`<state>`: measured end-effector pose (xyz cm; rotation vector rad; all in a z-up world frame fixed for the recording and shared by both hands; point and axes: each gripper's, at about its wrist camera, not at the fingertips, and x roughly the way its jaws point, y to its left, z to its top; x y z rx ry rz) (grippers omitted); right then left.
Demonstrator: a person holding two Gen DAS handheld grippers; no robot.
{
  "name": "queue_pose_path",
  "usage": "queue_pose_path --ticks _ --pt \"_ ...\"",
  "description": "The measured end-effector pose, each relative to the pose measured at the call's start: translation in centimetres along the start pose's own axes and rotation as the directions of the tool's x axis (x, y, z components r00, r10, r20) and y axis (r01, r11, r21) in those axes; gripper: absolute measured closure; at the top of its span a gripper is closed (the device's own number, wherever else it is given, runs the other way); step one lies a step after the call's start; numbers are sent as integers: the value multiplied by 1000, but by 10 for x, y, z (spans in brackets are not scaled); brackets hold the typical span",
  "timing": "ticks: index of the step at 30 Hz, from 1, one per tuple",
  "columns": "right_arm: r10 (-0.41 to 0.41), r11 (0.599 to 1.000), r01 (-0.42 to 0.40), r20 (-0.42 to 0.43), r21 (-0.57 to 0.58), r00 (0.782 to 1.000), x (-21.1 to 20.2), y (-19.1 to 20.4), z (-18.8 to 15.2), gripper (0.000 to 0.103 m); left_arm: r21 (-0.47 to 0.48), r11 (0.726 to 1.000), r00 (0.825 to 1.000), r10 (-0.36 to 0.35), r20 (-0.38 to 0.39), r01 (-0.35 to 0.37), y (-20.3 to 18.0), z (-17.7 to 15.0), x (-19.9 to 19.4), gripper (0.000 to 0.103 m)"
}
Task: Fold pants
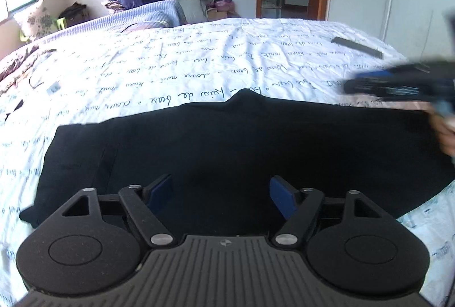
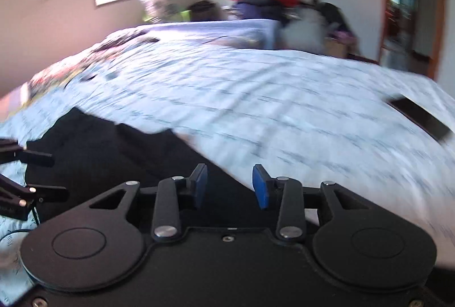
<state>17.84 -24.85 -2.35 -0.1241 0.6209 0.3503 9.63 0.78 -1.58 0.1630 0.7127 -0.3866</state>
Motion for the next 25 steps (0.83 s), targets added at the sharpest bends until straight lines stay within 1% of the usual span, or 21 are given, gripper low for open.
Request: queue_pose_path --ticks 2,4,5,7,8,9,10,11,13,14,16,18,19,20,21,22,24,25 --pt "40 999 -41 -38 -25 998 37 15 16 66 53 999 1000 8 -16 -7 -1 -1 9 22" --pt "83 996 -85 -75 -32 994 69 21 28 65 98 995 999 13 -36 -9 -4 -8 16 21" --pt "114 993 -116 -103 -20 988 82 20 31 65 109 994 999 13 -36 -9 -4 -12 18 20" --pt "190 982 -188 -153 25 970 104 17 34 65 117 993 1000 10 -23 -8 -2 -17 17 17" --pt "212 977 -210 -163 30 963 106 16 33 70 117 993 1000 10 -17 -8 -3 -19 22 16" --pt "218 976 -219 -166 16 962 107 16 32 96 117 993 1000 9 -14 -7 -3 -20 24 14" --pt "207 978 -210 -157 -4 966 105 18 31 99 111 994 1000 6 -12 -5 -3 -22 27 13" --pt "199 979 -204 -142 -16 970 102 18 32 99 100 995 1000 0 -13 1 -1 -24 28 11" --pt "167 986 -167 -118 3 979 103 14 37 100 70 997 1000 -17 -17 19 3 -24 33 10" --pt "160 987 -160 -116 8 980 105 13 38 100 59 998 1000 -23 -20 24 5 -25 34 9" --pt "89 994 -95 -124 -47 988 119 20 39 102 57 998 1000 -24 -19 25 5 -25 34 9" --pt "66 995 -74 -130 -60 989 127 25 36 102 69 998 1000 -11 -18 13 2 -26 34 8" --pt "40 996 -49 -129 -73 991 125 26 36 102 73 997 1000 -5 -18 6 1 -26 33 7" --pt "-4 996 -5 -99 -89 995 115 26 37 101 77 997 1000 -2 -18 3 0 -27 31 7" --pt "-34 995 28 -62 -93 998 101 23 37 97 78 997 1000 -1 -16 3 1 -26 29 8" --pt "-54 996 51 -34 -80 998 83 18 38 96 76 997 1000 -3 -11 4 2 -27 26 8" --pt "-66 997 65 -12 -47 998 46 6 33 96 66 998 1000 -9 -9 9 3 -24 23 10" --pt "-70 996 69 -8 -51 998 25 1 27 96 58 998 1000 -15 -5 16 3 -21 20 10"
